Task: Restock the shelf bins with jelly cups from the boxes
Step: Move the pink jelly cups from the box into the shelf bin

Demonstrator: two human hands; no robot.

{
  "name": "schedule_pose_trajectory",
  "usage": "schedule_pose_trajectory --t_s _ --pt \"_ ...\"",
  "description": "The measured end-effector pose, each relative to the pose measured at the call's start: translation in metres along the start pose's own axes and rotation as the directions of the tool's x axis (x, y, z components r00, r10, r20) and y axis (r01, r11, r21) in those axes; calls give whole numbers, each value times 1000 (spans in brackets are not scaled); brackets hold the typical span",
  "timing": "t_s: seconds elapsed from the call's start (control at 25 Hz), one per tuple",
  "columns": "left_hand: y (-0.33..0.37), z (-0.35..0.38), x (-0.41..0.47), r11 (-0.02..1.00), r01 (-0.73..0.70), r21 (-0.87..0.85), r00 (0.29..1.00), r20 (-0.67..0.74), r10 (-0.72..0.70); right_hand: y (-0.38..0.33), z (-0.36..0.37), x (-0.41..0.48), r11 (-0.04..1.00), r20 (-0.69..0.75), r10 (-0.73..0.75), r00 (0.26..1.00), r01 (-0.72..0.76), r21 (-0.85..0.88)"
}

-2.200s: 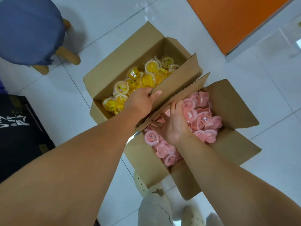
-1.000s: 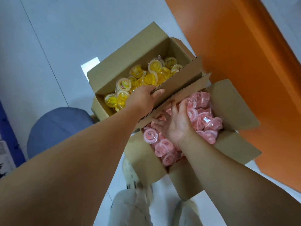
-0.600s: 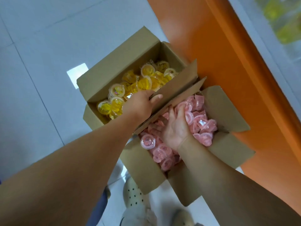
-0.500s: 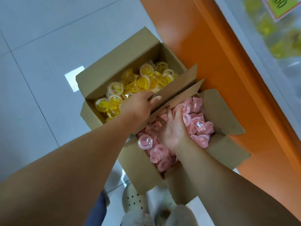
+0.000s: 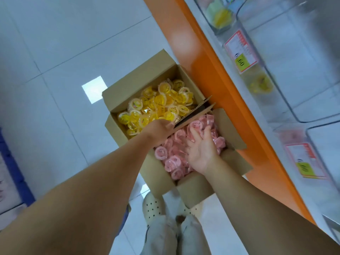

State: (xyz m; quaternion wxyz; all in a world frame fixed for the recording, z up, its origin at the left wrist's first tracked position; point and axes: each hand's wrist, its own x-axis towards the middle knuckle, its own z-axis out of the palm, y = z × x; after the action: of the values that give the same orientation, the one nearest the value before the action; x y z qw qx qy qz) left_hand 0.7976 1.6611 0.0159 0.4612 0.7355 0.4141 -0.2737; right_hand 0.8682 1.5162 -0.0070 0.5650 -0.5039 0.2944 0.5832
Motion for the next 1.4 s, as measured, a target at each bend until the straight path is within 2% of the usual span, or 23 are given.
schedule_pose_trajectory --t_s 0.16,0.28,0.52,0.8,0.92,1.08,1.24,1.4 --pt "24 -45 -66 998 68 -10 996 -61 -68 -4 -8 -73 999 39 41 998 -40 -13" --pt "44 -80 -91 994 84 67 993 -85 -78 -11 -13 -113 999 11 35 999 -35 5" --pt "85 -127 -123 987 11 161 998 -66 0 -24 -3 -164 1000 -37 8 999 -8 0" --pt "104 -159 -103 988 -83 130 990 124 67 -31 43 -168 987 -148 -22 989 45 156" --pt "91 -177 -65 965 -140 224 958 278 74 -25 65 -147 946 -238 -52 970 125 300" --pt "71 -214 -49 959 -149 243 947 315 67 -13 83 -136 879 -327 -46 944 194 436" --pt "63 -202 -53 959 -114 259 934 358 14 -2 83 -142 848 -359 -16 933 203 490" --pt "67 -138 -46 992 -48 118 937 350 4 15 48 -140 867 -387 -6 922 197 457"
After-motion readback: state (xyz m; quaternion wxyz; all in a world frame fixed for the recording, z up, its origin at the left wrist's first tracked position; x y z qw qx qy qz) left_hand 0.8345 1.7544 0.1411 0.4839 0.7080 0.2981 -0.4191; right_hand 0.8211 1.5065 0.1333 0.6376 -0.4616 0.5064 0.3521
